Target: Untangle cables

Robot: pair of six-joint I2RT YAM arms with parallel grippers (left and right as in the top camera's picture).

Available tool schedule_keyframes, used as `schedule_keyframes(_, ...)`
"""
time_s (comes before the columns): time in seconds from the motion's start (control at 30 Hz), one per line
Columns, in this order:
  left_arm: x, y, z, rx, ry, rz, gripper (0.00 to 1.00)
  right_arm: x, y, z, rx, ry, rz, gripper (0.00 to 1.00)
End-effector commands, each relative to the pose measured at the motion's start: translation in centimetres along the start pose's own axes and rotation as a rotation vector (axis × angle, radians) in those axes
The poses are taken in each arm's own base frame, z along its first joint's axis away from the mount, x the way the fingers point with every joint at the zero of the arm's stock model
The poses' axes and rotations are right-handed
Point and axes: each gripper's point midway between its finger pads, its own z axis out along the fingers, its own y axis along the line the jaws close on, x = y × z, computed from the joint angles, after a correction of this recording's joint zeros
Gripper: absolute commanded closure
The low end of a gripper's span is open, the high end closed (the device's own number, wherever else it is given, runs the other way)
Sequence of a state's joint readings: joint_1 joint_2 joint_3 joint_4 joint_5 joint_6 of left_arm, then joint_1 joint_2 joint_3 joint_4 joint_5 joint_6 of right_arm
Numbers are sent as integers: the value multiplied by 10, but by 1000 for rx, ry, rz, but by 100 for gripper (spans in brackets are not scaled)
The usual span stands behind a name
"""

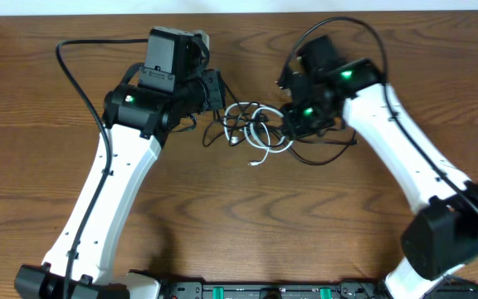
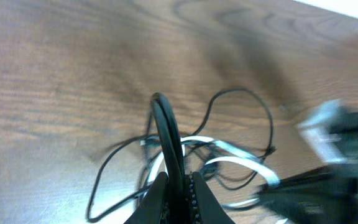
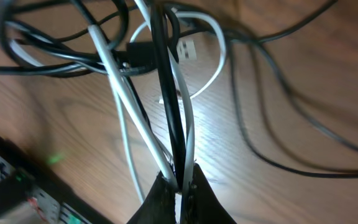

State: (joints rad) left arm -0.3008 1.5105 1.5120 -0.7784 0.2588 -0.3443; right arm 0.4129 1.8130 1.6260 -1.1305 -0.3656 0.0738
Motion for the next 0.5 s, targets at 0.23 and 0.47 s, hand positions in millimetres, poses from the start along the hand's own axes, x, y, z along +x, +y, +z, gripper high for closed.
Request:
schedule_keyframes(0.23,30,53,36,-227,144,-43,92,-24,-50,-99,23,-290,-23,99)
schedule_keyframes(0.47,44,83,51,-368,207,-40,92,-19,-107,-127,72,-359,190,99)
